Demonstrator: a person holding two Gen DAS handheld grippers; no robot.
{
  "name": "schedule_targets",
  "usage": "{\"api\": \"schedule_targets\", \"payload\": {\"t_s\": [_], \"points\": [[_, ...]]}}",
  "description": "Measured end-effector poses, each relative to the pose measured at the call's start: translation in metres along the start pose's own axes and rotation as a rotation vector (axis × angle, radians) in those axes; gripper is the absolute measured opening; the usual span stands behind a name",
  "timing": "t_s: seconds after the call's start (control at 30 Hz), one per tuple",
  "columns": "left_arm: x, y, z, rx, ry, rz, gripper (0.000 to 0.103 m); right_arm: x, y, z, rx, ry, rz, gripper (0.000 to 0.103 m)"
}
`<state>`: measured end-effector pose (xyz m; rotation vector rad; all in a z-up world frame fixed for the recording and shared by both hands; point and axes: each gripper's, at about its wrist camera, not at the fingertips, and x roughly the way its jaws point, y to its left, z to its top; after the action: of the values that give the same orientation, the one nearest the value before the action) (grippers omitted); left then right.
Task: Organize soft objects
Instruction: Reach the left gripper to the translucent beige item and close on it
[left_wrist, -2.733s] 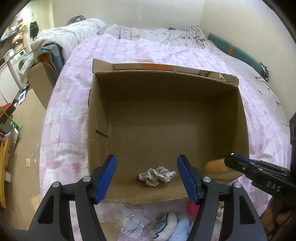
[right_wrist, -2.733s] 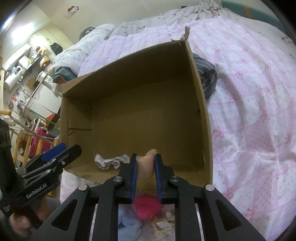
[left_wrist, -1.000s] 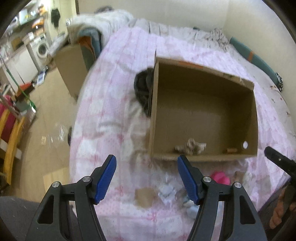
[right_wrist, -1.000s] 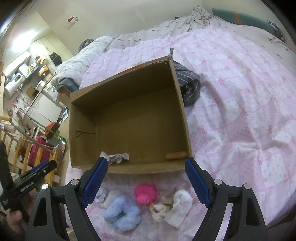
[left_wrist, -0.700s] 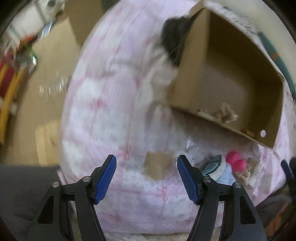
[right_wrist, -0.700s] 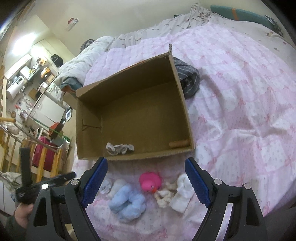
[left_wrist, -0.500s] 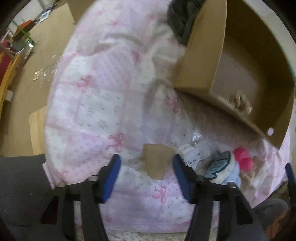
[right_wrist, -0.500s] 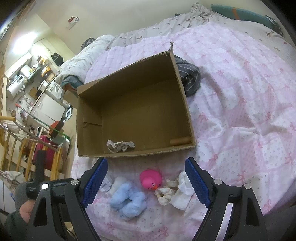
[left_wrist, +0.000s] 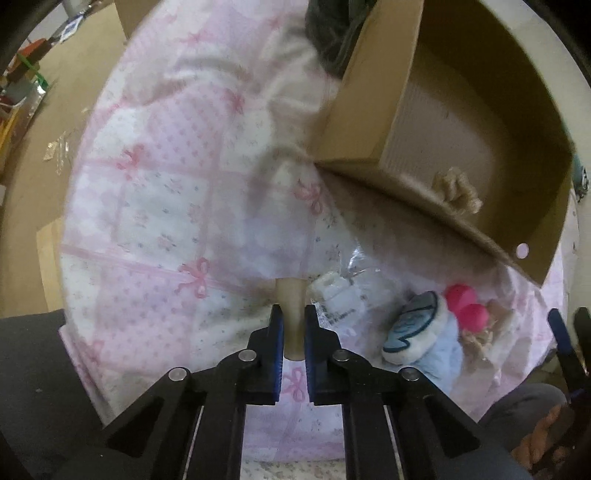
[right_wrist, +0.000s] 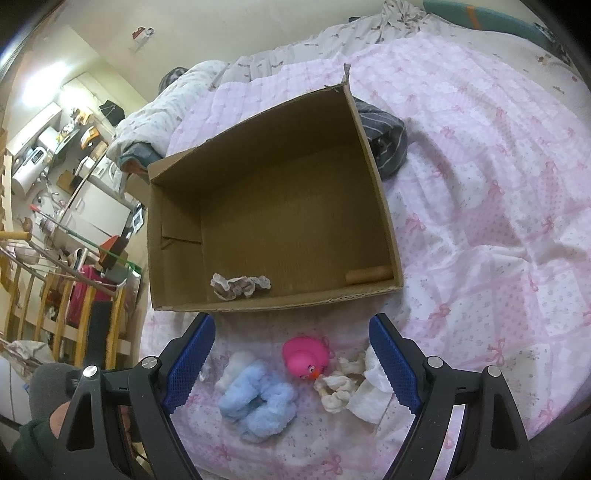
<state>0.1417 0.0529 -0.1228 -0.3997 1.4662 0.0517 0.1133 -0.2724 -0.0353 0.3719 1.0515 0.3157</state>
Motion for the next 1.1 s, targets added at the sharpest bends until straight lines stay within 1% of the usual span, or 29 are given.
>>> {"api": "schedule_targets", "payload": {"t_s": [0.07,0.13,0.23,0.3,0.4,0.47,0.53,0.57,0.6,0.63,0.7,0.8,0.87,0.93,0.97,1.0,1.03,1.1], "points": [[-0.017,0.000,-0.002,-0.001,-0.045,0.000,0.009,0.000,0.000,0.000,0.001,0.001,-0.001,0.091],[-0.033,-0.006,-0.006,0.038,-0.091,0.000,0.009,-0.001,0.000,0.000,0.002,0.004,-0.004,0.091],[-0.042,-0.014,-0.010,0.062,-0.110,-0.019,0.009,0.001,-0.001,-0.001,0.003,0.013,-0.006,0.091],[-0.036,-0.011,-0.013,0.055,-0.089,-0.020,0.010,0.003,-0.001,-0.001,0.002,0.021,-0.009,0.091],[-0.016,-0.004,-0.006,0.015,-0.021,-0.034,0.010,0.006,0.002,-0.003,-0.007,0.031,-0.019,0.091],[-0.006,-0.005,-0.006,0.015,-0.005,-0.011,0.010,0.008,0.003,-0.004,-0.015,0.037,-0.027,0.091],[0.003,-0.007,-0.004,0.026,0.012,0.028,0.011,0.009,0.005,-0.005,-0.022,0.039,-0.032,0.091],[0.007,-0.006,-0.004,0.018,0.022,0.049,0.014,0.009,0.005,-0.005,-0.025,0.040,-0.034,0.091],[0.009,-0.002,-0.004,0.007,0.030,0.055,0.018,0.009,0.006,-0.006,-0.028,0.040,-0.036,0.091],[0.011,0.001,-0.004,-0.005,0.041,0.048,0.018,0.009,0.006,-0.006,-0.031,0.040,-0.038,0.091],[0.013,0.003,-0.006,-0.010,0.047,0.050,0.019,0.009,0.007,-0.007,-0.035,0.039,-0.042,0.091],[0.016,0.008,-0.009,-0.018,0.059,0.088,0.022,0.008,0.005,-0.007,-0.034,0.039,-0.043,0.091],[0.015,0.019,-0.012,-0.042,0.071,0.083,0.022,0.009,0.006,-0.007,-0.031,0.041,-0.040,0.091],[0.012,0.024,-0.014,-0.048,0.063,0.081,0.022,0.009,0.005,-0.006,-0.029,0.042,-0.038,0.091],[0.012,0.026,-0.014,-0.045,0.060,0.079,0.021,0.008,0.005,-0.005,-0.029,0.042,-0.036,0.091],[0.011,0.026,-0.014,-0.043,0.059,0.069,0.013,0.008,0.006,-0.005,-0.031,0.042,-0.035,0.091],[0.009,0.027,-0.014,-0.044,0.056,0.054,0.010,0.009,0.006,-0.005,-0.032,0.042,-0.034,0.091],[0.004,0.025,-0.014,-0.040,0.041,0.033,0.008,0.009,0.006,-0.005,-0.034,0.044,-0.032,0.091]]}}
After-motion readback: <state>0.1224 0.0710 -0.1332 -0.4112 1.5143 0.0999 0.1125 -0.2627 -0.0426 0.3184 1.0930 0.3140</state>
